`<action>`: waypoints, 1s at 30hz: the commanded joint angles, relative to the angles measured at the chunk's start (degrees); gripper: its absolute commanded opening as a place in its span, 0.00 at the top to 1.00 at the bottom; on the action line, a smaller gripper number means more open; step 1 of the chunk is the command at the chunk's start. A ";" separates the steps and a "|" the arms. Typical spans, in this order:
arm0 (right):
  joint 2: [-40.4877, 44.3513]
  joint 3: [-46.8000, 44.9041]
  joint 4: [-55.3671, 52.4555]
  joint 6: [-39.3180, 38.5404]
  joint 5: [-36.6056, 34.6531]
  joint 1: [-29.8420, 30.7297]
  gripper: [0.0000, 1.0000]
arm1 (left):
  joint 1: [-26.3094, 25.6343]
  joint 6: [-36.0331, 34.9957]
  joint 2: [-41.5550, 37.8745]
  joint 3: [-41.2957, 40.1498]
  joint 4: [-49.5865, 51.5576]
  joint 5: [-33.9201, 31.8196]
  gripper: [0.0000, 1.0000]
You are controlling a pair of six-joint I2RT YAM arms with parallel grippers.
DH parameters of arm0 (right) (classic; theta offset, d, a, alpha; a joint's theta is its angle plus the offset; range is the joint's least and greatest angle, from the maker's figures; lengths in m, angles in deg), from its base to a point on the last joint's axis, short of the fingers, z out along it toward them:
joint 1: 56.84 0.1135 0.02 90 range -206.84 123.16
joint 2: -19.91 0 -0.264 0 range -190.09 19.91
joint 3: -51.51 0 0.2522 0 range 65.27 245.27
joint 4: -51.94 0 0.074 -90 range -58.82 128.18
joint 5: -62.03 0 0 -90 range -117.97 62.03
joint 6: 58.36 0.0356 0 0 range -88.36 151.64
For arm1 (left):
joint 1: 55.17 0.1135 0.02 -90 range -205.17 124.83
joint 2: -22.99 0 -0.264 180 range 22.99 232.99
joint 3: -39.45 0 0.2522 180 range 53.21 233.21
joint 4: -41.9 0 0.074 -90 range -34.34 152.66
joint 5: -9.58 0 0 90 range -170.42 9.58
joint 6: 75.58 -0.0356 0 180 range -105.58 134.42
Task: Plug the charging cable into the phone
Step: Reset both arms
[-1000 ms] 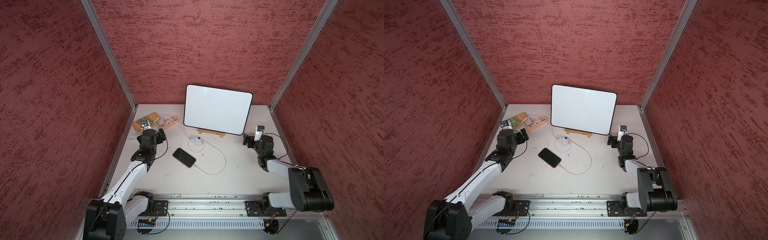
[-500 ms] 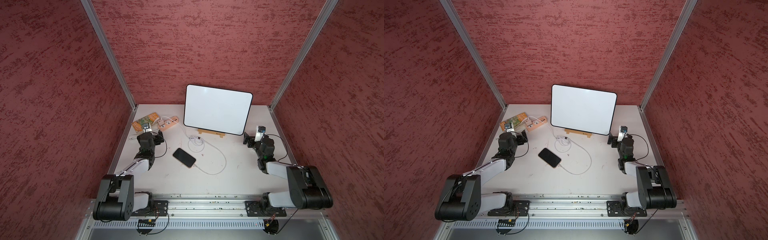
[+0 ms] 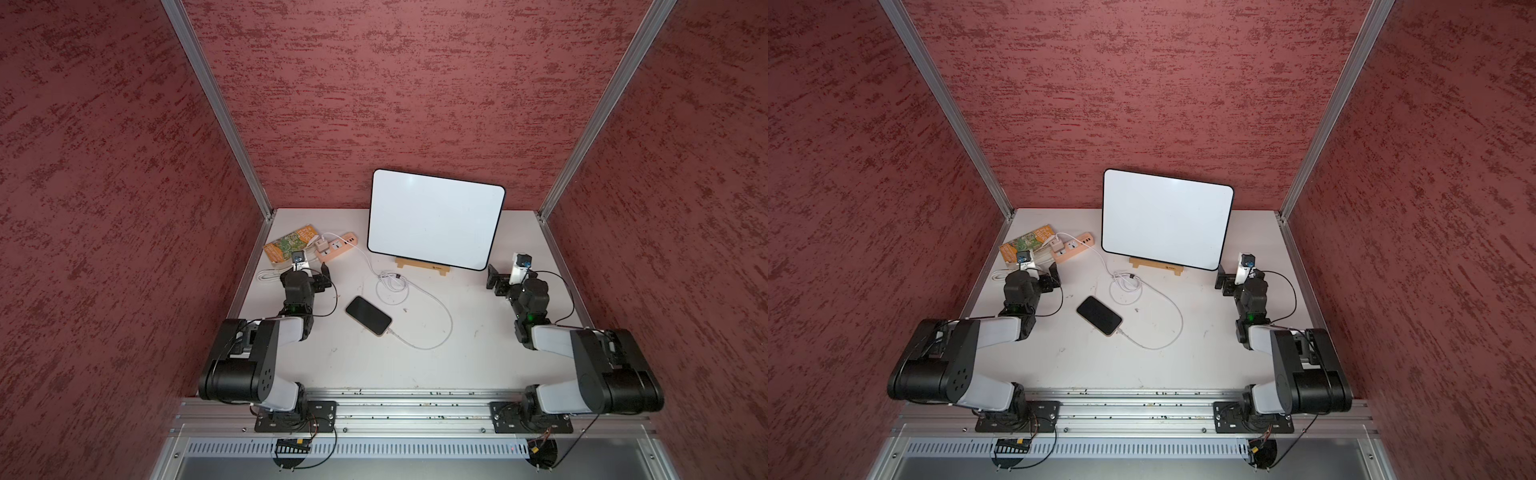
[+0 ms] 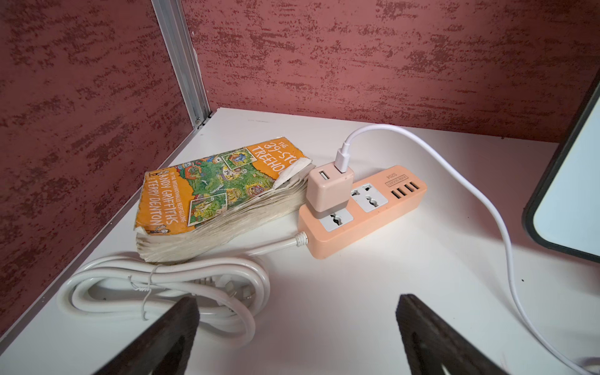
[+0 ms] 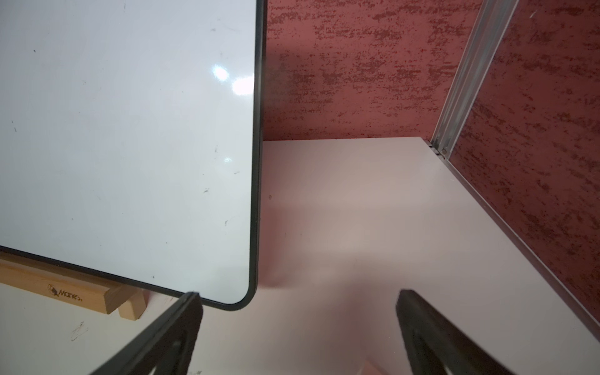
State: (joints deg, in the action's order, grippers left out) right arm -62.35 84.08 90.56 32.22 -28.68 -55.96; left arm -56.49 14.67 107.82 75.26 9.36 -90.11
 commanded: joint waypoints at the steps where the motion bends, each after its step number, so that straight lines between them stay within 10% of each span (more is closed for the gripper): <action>1: -1.59 -1.66 5.41 0.11 -2.02 -0.49 0.01 | -0.63 -1.06 0.38 -2.93 -8.53 -0.05 0.00; 30: -6.15 3.52 -0.54 -1.67 5.55 -1.19 0.01 | 1.22 -0.45 2.86 -1.72 -8.31 2.88 0.00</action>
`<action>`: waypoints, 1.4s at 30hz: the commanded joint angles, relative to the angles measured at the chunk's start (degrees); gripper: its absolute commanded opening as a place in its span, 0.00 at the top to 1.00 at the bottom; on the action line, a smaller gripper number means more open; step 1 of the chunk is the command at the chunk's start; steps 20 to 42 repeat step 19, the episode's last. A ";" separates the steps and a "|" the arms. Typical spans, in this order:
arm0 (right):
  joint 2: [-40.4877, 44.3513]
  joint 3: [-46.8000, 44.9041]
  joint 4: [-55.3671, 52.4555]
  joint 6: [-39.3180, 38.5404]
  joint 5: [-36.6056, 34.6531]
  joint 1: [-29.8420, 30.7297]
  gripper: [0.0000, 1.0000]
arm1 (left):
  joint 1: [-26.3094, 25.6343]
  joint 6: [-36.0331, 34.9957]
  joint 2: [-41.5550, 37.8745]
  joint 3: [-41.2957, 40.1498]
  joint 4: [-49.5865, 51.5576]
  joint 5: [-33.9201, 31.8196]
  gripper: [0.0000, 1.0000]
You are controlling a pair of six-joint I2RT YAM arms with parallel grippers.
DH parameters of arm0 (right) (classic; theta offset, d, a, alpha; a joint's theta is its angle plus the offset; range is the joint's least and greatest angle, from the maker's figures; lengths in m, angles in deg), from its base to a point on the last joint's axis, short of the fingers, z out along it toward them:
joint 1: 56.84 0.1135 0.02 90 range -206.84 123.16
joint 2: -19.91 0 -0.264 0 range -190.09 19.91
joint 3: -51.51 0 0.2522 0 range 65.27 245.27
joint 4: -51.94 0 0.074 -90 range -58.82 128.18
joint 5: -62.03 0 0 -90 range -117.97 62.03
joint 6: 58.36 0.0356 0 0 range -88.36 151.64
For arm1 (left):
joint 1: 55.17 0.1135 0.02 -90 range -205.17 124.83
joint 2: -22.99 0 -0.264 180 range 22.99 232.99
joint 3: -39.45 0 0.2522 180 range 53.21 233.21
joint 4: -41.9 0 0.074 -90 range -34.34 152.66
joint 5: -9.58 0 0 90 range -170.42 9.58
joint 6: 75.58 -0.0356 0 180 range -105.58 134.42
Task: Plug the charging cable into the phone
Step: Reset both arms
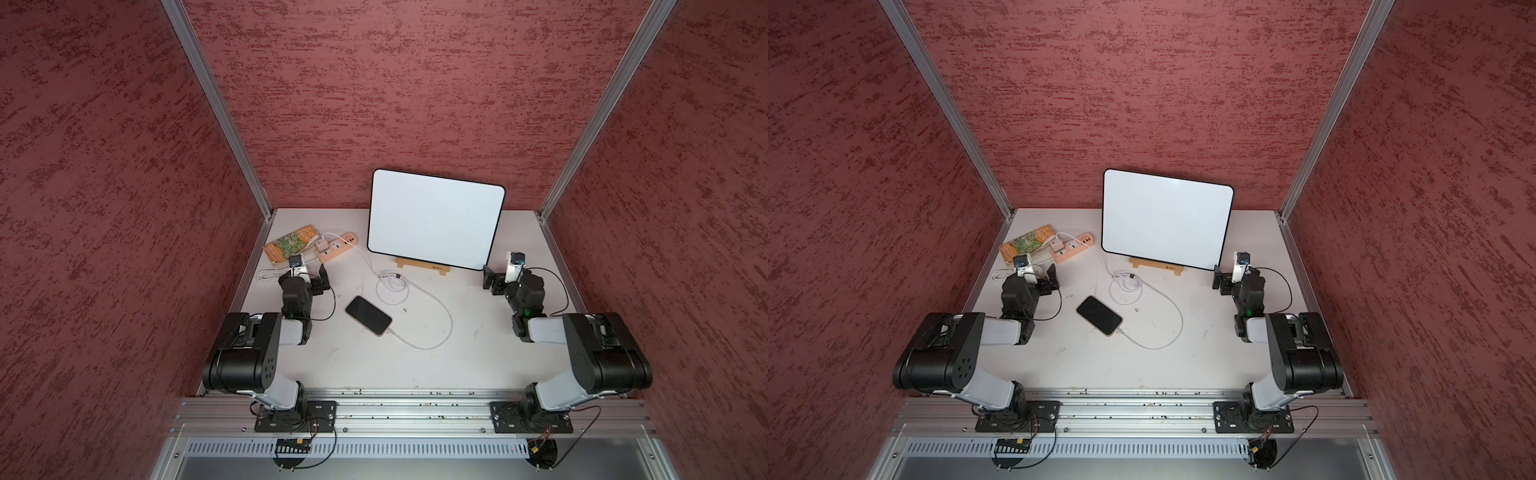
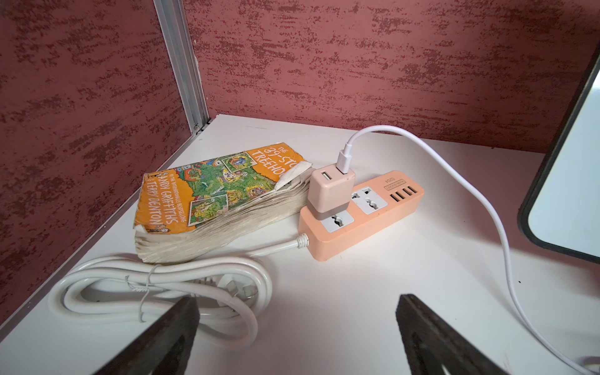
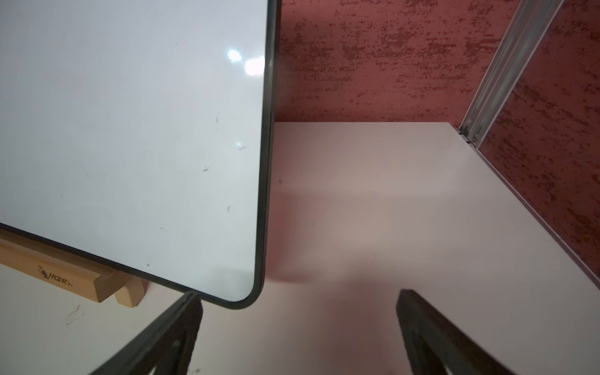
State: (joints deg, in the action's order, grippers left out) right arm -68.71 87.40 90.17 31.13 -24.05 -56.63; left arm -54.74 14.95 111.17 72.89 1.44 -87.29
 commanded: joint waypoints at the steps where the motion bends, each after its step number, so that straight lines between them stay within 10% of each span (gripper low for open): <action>1: 0.21 0.16 -0.13 -0.62 0.91 -0.49 0.01 | -0.87 -1.18 -0.45 0.51 -0.68 -0.14 0.00; 42: 0.19 0.17 -0.15 -0.57 0.95 -0.51 0.01 | 0.36 -1.03 -0.56 1.31 1.02 4.22 0.00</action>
